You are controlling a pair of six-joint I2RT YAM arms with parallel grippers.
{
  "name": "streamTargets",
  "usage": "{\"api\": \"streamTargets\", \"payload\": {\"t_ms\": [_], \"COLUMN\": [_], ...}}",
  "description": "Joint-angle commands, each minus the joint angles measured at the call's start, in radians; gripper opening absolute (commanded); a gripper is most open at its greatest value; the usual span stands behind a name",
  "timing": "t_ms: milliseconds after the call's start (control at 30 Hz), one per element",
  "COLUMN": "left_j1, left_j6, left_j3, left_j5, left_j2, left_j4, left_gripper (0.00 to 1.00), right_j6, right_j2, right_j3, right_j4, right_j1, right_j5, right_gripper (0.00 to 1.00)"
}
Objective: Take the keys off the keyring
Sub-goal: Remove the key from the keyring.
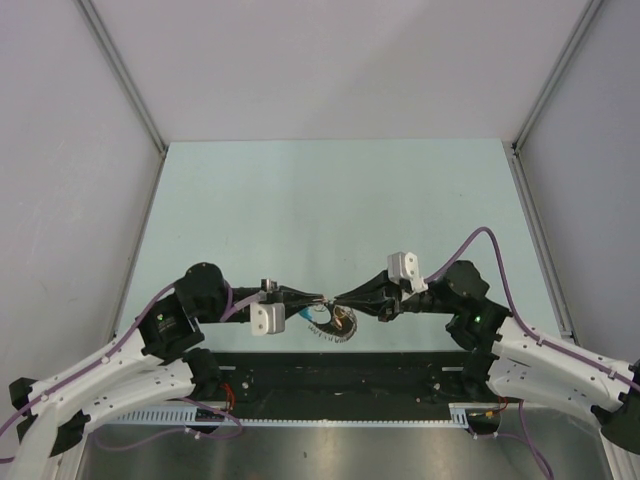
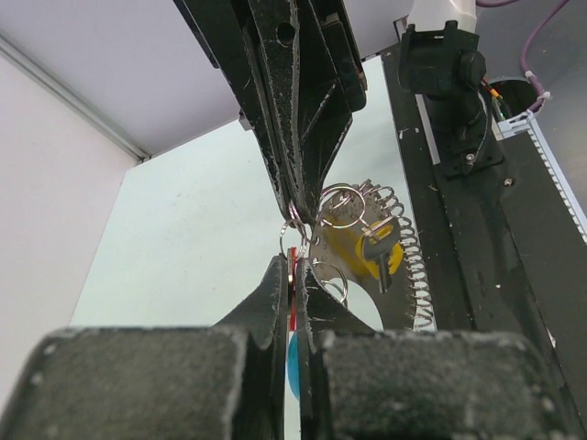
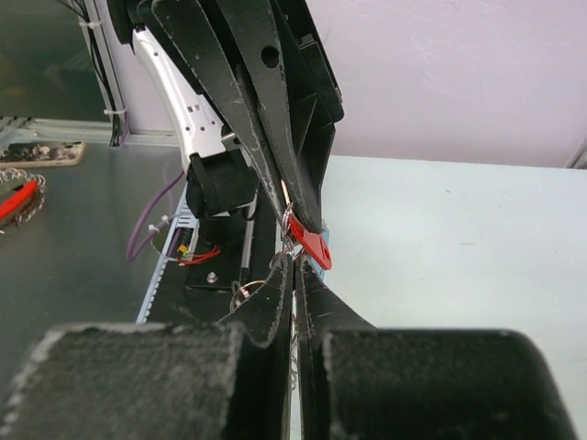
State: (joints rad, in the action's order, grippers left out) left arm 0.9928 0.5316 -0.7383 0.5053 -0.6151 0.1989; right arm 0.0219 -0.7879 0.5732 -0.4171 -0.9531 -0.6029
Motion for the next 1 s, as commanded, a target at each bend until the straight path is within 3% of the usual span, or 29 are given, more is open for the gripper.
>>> {"api": "streamTargets", "payload": {"t_ms": [0, 500, 567, 600, 700, 800, 967], "left_j1": [-0.002, -0.002, -0.002, -0.002, -0.002, -0.002, -0.003], "left_j6": [0.007, 0.004, -0.007, -0.012, -0.030, -0.060, -0.119], "left_j3": [-0.032, -0.035, -0.035, -0.036, -0.044, -0.064, -0.088], "left_j5": [0.029, 0.053, 0.053, 0.049, 0.013, -0.025, -0.100], "left_j2": [0.008, -0.009, -0.011, -0.014, -0.028, -0.044, -0.095], "left_j4": [-0.038, -0.047, -0.055, -0.056, -0.052, -0.038, -0.033], "left_gripper": [0.00, 0.00, 0.00, 0.00, 0.00, 0.00, 0.00], "right_j6": [0.082, 0.211, 0.187, 0.176, 0.138, 0.101, 0.087], "right_j2": [-0.004, -0.085, -0.090, -0.085, -0.039, 0.013, 0.073], "right_j3": [0.028, 0.085, 0.099, 0.097, 0.097, 0.099, 0.099], "right_j4": [0.023, 0.141, 0.156, 0.156, 0.167, 0.182, 0.215], "right_j1": [-0.012, -0.073, -0.072, -0.070, -0.070, -0.072, -0.101], "right_j5": [0.006, 0.057, 0.106, 0.155, 0.231, 0.262, 0.324], "right_gripper": [0.00, 0.00, 0.07, 0.18, 0.37, 0.46, 0.50]}}
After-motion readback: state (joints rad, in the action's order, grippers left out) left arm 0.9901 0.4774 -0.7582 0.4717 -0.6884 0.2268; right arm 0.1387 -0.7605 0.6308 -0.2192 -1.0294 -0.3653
